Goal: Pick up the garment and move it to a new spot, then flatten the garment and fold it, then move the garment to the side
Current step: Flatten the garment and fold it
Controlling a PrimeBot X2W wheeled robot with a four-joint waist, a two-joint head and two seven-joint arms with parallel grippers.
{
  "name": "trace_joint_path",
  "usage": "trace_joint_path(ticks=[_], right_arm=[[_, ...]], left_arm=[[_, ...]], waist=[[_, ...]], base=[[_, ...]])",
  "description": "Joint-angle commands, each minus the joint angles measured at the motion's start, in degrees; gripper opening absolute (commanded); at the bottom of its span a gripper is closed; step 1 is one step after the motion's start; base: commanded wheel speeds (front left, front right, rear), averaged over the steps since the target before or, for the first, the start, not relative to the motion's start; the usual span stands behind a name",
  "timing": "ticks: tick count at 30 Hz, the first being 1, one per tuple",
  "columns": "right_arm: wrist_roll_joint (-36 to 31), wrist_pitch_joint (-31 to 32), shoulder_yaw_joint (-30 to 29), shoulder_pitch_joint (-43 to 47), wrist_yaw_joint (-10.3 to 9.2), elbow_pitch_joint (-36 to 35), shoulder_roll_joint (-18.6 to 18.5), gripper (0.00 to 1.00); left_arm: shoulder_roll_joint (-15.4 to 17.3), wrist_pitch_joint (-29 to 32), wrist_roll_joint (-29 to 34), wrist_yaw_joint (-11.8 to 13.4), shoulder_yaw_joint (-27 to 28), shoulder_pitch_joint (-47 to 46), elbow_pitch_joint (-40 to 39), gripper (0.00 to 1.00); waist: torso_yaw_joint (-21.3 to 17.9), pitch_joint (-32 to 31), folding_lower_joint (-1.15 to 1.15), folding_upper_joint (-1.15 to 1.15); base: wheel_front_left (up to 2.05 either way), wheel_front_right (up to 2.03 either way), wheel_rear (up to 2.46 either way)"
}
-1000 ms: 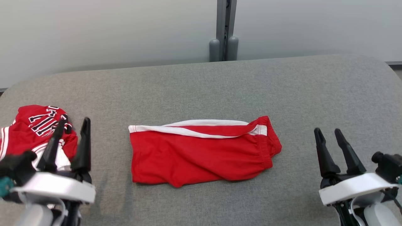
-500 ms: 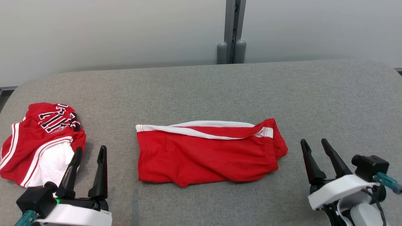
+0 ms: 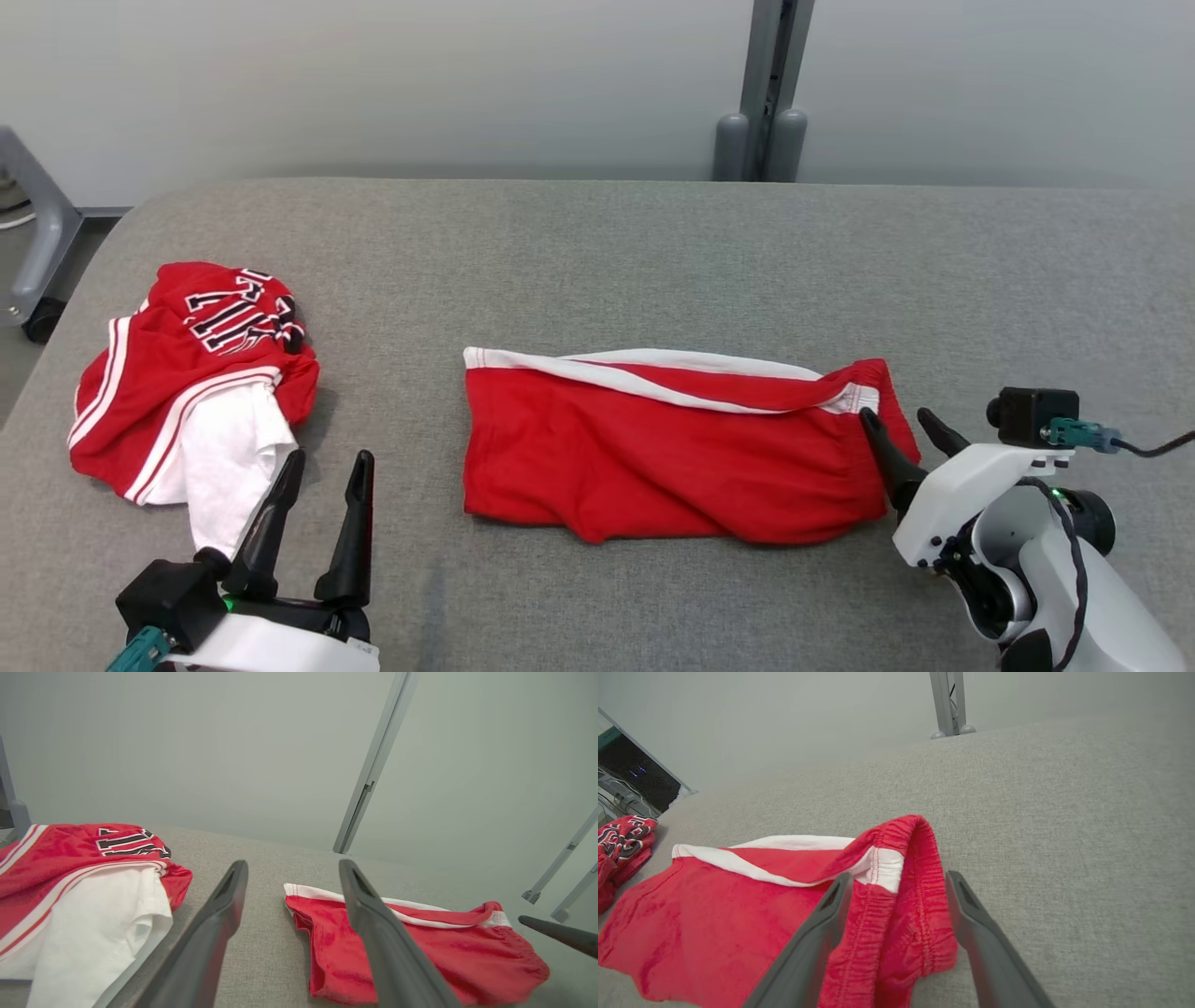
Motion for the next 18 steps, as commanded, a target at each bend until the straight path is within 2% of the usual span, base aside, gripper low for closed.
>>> trace_joint_path(ticks=[1,12,18], right_arm=[[-0.3,0.7,-0.8,-0.9,0.01,1.4,-0.2,1.0],[-6.2,5.7,-8.6,-4.3,0.01,13.3,2.0,1.0],[-2.9,9.4,-11.2,-4.3,0.01,16.8,3.8,1.0]], left_arm=[[0.1,0.0,0.3,-0.3,0.1,-1.1,0.3,1.0],[-0.8,0.0,0.1,-0.7,-0.8,-2.6,2.1,1.0],[-0.3,0.0,-0.5,-0.7,-1.4,-2.6,2.4,1.0]], waist=[[1.0,0.3,0.0,0.0],[4.2,1.4,0.0,0.0],[5.0,1.4,0.0,0.0]], base=[[0.0,0.0,0.0],[0.0,0.0,0.0],[0.0,0.0,0.0]])
